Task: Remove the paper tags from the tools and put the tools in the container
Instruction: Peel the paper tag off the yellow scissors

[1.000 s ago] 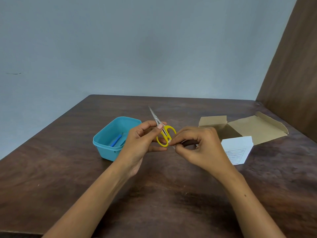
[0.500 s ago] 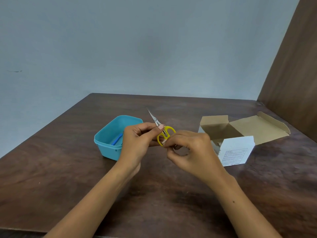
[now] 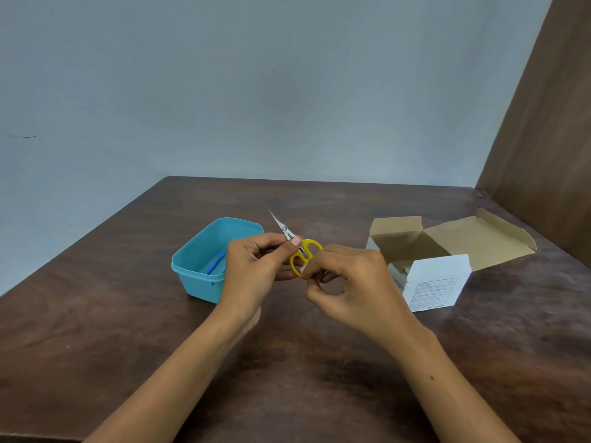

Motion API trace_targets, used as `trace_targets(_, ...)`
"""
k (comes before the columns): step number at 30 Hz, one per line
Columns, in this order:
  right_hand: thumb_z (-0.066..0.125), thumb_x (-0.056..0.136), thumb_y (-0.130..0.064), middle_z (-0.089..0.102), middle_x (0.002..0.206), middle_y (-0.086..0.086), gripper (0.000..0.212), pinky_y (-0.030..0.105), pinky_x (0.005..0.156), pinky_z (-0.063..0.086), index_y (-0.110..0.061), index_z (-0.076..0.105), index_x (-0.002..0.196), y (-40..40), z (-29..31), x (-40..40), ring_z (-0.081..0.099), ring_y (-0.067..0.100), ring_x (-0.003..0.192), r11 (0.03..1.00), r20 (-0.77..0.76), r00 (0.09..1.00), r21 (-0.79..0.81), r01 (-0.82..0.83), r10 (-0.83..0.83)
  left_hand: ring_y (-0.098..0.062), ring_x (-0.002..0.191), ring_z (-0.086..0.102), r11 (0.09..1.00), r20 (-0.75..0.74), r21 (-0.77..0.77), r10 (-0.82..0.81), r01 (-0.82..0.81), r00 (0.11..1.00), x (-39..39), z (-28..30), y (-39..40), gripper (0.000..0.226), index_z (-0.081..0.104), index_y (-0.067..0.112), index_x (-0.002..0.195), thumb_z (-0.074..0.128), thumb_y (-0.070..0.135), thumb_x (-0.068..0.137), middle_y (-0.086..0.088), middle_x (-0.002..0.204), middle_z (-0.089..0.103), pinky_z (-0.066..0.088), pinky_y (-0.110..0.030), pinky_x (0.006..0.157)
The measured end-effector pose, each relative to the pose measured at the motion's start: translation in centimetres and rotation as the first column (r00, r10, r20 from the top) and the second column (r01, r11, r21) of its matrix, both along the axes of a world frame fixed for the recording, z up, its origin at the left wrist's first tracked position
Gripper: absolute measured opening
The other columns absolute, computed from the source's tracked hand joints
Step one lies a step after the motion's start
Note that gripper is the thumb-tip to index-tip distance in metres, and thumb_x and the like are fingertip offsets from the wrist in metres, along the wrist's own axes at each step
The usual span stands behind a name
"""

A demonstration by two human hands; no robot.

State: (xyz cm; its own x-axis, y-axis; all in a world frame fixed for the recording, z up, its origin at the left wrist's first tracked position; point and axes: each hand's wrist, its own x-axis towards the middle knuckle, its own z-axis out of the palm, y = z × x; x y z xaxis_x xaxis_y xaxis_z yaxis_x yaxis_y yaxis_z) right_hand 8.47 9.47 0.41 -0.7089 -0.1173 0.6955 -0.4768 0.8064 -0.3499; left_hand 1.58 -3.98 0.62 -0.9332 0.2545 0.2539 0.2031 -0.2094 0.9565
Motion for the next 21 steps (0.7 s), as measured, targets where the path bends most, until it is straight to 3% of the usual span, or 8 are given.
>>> trace_targets(3, 0.077, 0.072, -0.014, 0.067, 0.08, -0.003, 0.013, 0.03, 0.062, 0.053, -0.014, 0.069, 0.082, -0.1, -0.1, 0.0, 0.06, 0.009, 0.072, 0.997, 0.0, 1.0, 0.072, -0.01, 0.01, -0.014, 0.062, 0.068, 1.0, 0.053, 0.028, 0.0, -0.001, 0.999, -0.1, 0.1, -0.1, 0.01, 0.072, 0.006, 0.076, 0.065, 0.008, 0.084, -0.007, 0.069, 0.072, 0.057, -0.025, 0.055)
trace_targets(6, 0.076, 0.069, -0.003, 0.064, 0.079, -0.001, 0.017, 0.033, 0.059, 0.052, -0.013, 0.066, 0.08, -0.2, -0.2, -0.4, 0.058, 0.013, 0.072, 0.99, -0.098, 0.993, 0.119, 0.075, -0.064, -0.011, 0.066, 0.067, 0.997, 0.116, 0.048, -0.071, 0.066, 0.991, 0.0, 0.3, -0.1, 0.011, 0.072, 0.007, 0.08, 0.063, 0.01, 0.086, -0.005, 0.072, 0.072, 0.055, -0.02, 0.054)
trace_targets(8, 0.076, 0.07, -0.002, 0.066, 0.076, -0.002, 0.016, 0.031, 0.06, 0.052, -0.012, 0.067, 0.077, -0.3, -0.1, -0.3, 0.06, 0.011, 0.07, 0.996, -0.126, 0.989, 0.022, 0.086, -0.083, -0.011, 0.072, 0.069, 0.99, 0.136, 0.079, -0.127, 0.117, 0.983, 0.0, 0.4, -0.1, 0.012, 0.072, 0.009, 0.091, 0.061, 0.012, 0.087, -0.006, 0.081, 0.074, 0.054, -0.019, 0.057)
trace_targets(10, 0.081, 0.068, -0.002, 0.069, 0.074, -0.003, 0.017, 0.026, 0.063, 0.054, -0.012, 0.07, 0.075, -0.3, 0.3, -0.1, 0.064, 0.008, 0.068, 0.968, -0.07, 0.996, -0.246, 0.044, -0.063, -0.014, 0.082, 0.07, 0.977, 0.135, 0.125, -0.188, 0.172, 0.973, -0.1, 0.6, -0.1, 0.02, 0.071, 0.008, 0.102, 0.059, 0.016, 0.087, -0.009, 0.094, 0.074, 0.055, -0.019, 0.061)
trace_targets(12, 0.084, 0.064, -0.002, 0.071, 0.072, -0.004, 0.018, 0.019, 0.065, 0.054, -0.012, 0.072, 0.074, -0.1, 0.8, 0.1, 0.067, 0.007, 0.067, 0.86, 0.03, 0.999, -0.51, 0.025, -0.012, -0.019, 0.092, 0.07, 0.961, 0.112, 0.144, -0.252, 0.235, 0.961, 0.0, 0.7, -0.2, 0.029, 0.069, 0.006, 0.108, 0.059, 0.022, 0.085, -0.011, 0.104, 0.072, 0.056, -0.021, 0.065)
trace_targets(15, 0.084, 0.062, 0.0, 0.073, 0.073, 0.002, 0.018, 0.019, 0.066, 0.054, -0.007, 0.072, 0.074, 0.1, 1.4, 0.4, 0.069, 0.012, 0.069, 0.67, 0.104, 0.988, -0.743, -0.001, 0.117, -0.017, 0.101, 0.068, 0.956, 0.088, 0.117, -0.281, 0.271, 0.956, 0.1, 0.7, -0.3, 0.035, 0.068, 0.008, 0.11, 0.061, 0.025, 0.08, -0.009, 0.106, 0.072, 0.057, -0.024, 0.071)
trace_targets(18, 0.083, 0.055, -0.003, 0.073, 0.071, 0.005, 0.02, 0.019, 0.061, 0.053, -0.007, 0.071, 0.07, 0.1, 1.5, 0.6, 0.068, 0.013, 0.067, 0.462, 0.118, 0.967, -0.887, 0.0, 0.227, -0.011, 0.091, 0.069, 0.977, 0.067, 0.065, -0.209, 0.205, 0.976, -0.1, 0.7, -0.4, 0.029, 0.072, 0.014, 0.1, 0.065, 0.025, 0.074, -0.003, 0.094, 0.075, 0.056, -0.024, 0.069)
trace_targets(21, 0.082, 0.051, -0.009, 0.073, 0.067, 0.003, 0.02, 0.015, 0.056, 0.05, -0.01, 0.07, 0.067, 0.4, 1.4, 0.5, 0.067, 0.008, 0.063, 0.376, 0.159, 0.96, -0.925, 0.063, 0.231, -0.011, 0.079, 0.068, 0.986, 0.087, 0.05, -0.16, 0.156, 0.983, -0.2, 0.7, -0.4, 0.027, 0.072, 0.011, 0.094, 0.068, 0.025, 0.07, -0.004, 0.086, 0.074, 0.055, -0.024, 0.067)
